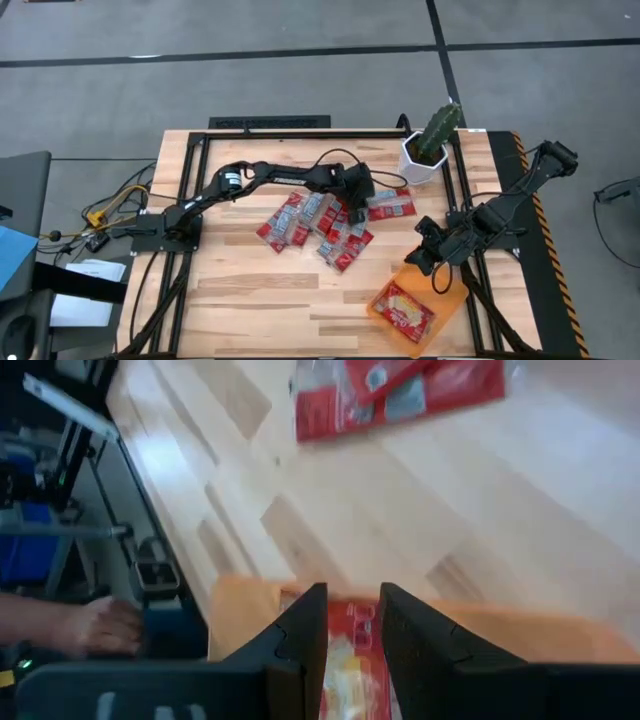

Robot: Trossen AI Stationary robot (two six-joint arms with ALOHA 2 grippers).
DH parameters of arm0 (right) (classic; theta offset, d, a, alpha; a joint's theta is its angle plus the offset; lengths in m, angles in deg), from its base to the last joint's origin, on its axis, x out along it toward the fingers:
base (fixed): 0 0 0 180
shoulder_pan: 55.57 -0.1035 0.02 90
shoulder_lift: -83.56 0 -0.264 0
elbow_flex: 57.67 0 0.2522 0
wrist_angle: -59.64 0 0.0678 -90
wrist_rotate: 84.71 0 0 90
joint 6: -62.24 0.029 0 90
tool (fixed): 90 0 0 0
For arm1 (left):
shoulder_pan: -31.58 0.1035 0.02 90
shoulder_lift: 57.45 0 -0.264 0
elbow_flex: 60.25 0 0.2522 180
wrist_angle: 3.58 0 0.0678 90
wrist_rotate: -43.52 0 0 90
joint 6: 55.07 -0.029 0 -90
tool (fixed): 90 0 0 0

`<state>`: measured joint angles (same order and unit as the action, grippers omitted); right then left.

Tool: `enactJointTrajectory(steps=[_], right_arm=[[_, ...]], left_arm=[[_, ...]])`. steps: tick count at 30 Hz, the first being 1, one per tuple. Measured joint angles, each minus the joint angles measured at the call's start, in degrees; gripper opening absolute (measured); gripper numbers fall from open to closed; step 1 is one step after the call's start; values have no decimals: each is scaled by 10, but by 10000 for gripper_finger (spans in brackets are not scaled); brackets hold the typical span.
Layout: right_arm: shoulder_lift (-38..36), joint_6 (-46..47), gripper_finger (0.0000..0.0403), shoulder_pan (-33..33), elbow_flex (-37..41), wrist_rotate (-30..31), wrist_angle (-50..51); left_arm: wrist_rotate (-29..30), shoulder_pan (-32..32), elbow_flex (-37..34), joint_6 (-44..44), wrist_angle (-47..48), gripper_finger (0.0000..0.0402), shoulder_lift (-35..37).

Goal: Sort popcorn bags into baskets
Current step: Put the red popcorn bag into the orange bin

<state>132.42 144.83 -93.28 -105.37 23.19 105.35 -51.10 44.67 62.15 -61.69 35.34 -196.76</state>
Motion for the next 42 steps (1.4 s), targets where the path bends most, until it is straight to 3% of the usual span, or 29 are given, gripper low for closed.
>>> enactJointTrajectory(steps=[7, 17, 24, 29, 33, 37, 42], right_arm=[[0, -4, 118, 27, 0, 31, 8], [29, -20, 118, 109, 0, 35, -9], [78, -22, 118, 197, 0, 36, -49], [105, -50, 118, 238, 0, 38, -79], [128, -56, 118, 258, 0, 59, -115], [153, -61, 120, 282, 0, 77, -168], [193, -65, 155, 313, 0, 77, -240]], left_arm=[[-9, 39, -2, 15, 140, 0, 28], [-21, 43, -5, 28, 262, 0, 62], [-33, 57, -4, 40, 295, 0, 162], [-93, 98, -29, 64, 285, 0, 254], [-142, 159, -153, 109, 178, 11, 374], [-146, 216, -365, 228, -64, 49, 507], [-227, 239, -569, 384, -367, 130, 540]])
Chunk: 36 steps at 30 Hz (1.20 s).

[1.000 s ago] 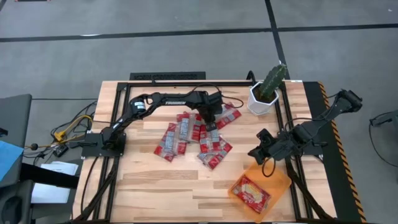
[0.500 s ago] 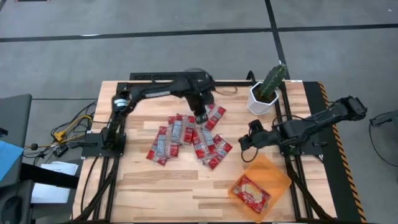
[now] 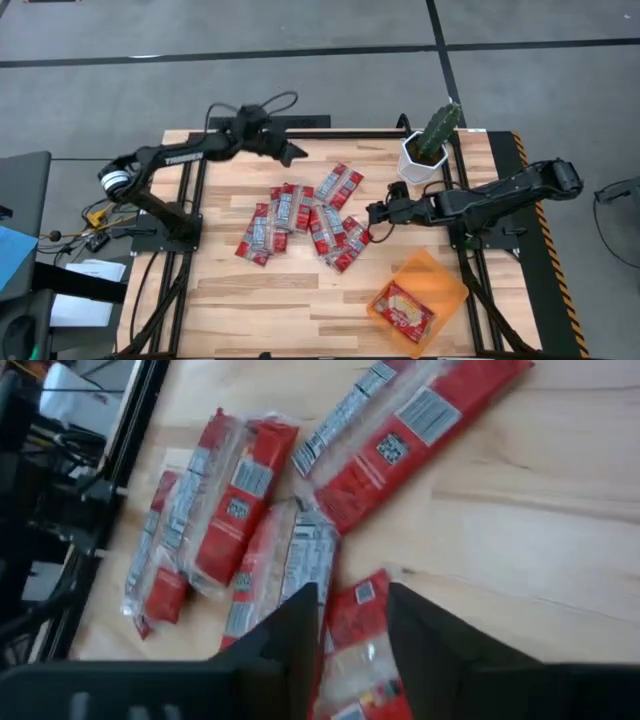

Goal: Sort popcorn bags into baskets
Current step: Put the red popcorn bag into the orange bin

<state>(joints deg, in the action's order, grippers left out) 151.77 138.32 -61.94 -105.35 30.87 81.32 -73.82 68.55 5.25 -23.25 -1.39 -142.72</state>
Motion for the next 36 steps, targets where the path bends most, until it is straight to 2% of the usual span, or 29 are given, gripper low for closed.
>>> enactJointTrajectory(steps=[2, 5, 8, 11, 17, 22, 27, 36], right_arm=[[14, -14, 181, 9, 0, -1, -37], [32, -21, 220, 25, 0, 0, -61], [44, 4, 243, 43, 0, 0, -67], [54, 17, 249, 56, 0, -1, -70], [53, 25, 242, 66, 0, -1, -70], [52, 34, 236, 65, 0, -1, -65], [52, 35, 233, 72, 0, -1, -58], [52, 45, 232, 92, 0, 0, -47]], left_arm=[[-9, -2, -33, 37, -64, 165, -18], [-9, -9, -34, 48, -83, 214, -65], [-18, -17, -3, 45, -81, 249, -117], [-38, -22, 46, 31, -55, 268, -164], [-31, -37, 143, -37, 62, 274, -239], [15, -46, 189, -80, 147, 275, -280], [18, -51, 196, -72, 148, 273, -306], [16, -56, 197, -79, 158, 252, -303]])
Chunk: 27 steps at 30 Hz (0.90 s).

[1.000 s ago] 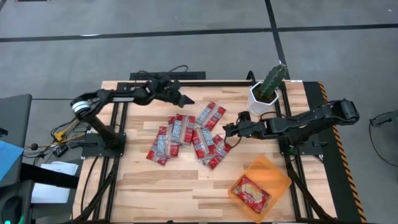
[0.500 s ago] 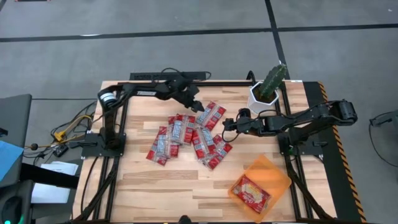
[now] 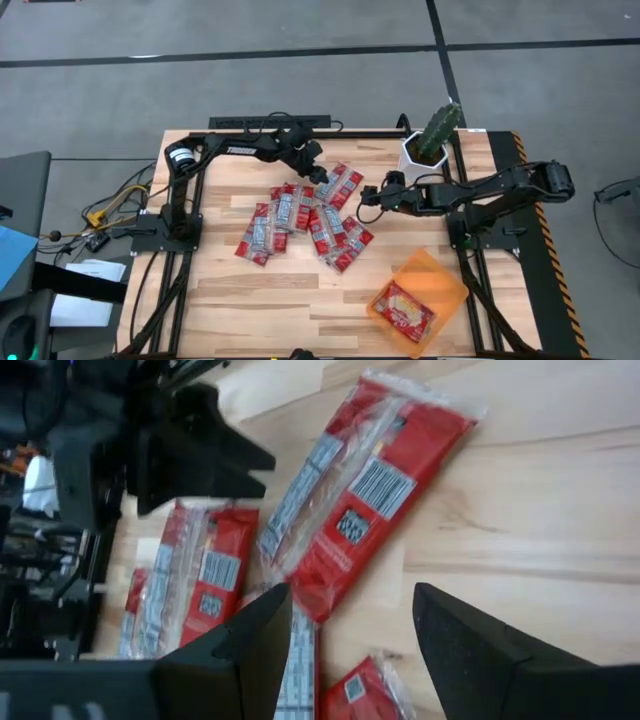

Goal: Sort popcorn bags into baskets
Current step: Put the red popcorn bag into the orange bin

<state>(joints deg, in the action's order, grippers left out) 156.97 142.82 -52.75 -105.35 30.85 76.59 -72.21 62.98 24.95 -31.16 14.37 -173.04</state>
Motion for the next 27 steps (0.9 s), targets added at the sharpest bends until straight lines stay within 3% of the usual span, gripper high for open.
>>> enactJointTrajectory(steps=[4, 8, 17, 27], right_arm=[[0, 0, 232, 9, 0, 0, 1], [0, 0, 232, 11, 0, 0, 1], [0, 8, 232, 11, 0, 0, 5], [90, 62, 232, 11, 0, 1, -53]], left_arm=[[28, -13, 0, -7, 10, 250, 0], [1, -19, 0, 4, -7, 254, -8], [20, -23, -1, 6, -11, 256, -19], [-5, -18, 0, 27, -21, 256, -25]])
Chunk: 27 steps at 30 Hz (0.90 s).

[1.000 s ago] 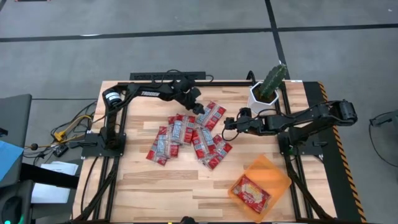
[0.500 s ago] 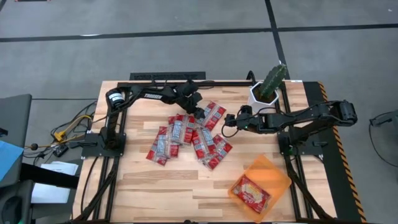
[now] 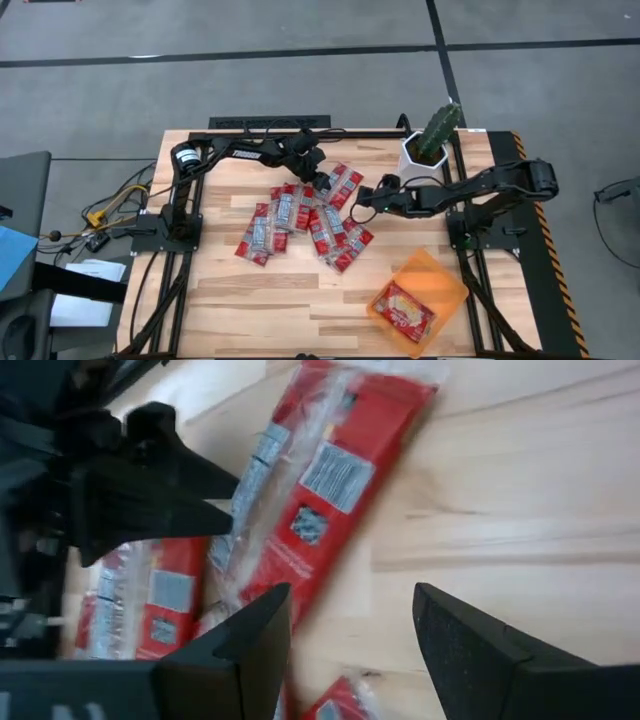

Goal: Sort popcorn bags into baskets
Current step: Put the red popcorn bag into the orange bin

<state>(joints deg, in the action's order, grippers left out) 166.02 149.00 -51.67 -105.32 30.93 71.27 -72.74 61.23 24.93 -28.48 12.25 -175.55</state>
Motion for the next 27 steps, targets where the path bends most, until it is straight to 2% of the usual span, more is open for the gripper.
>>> enactJointTrajectory(steps=[5, 13, 17, 22, 27], right_arm=[[33, 2, 232, 14, 0, -1, -49], [29, -10, 232, 33, 0, 0, -48], [30, -11, 232, 38, 0, -1, -49], [30, -17, 232, 36, 0, -1, -48], [30, -26, 232, 36, 0, -2, -49]], left_arm=[[-11, 3, 0, 16, -2, 256, 0], [-21, 5, 0, 41, -12, 256, -1], [-62, 12, -1, 52, -13, 256, 7], [-108, 34, -1, 59, -27, 256, 46], [-116, 54, 0, 33, -38, 256, 129]])
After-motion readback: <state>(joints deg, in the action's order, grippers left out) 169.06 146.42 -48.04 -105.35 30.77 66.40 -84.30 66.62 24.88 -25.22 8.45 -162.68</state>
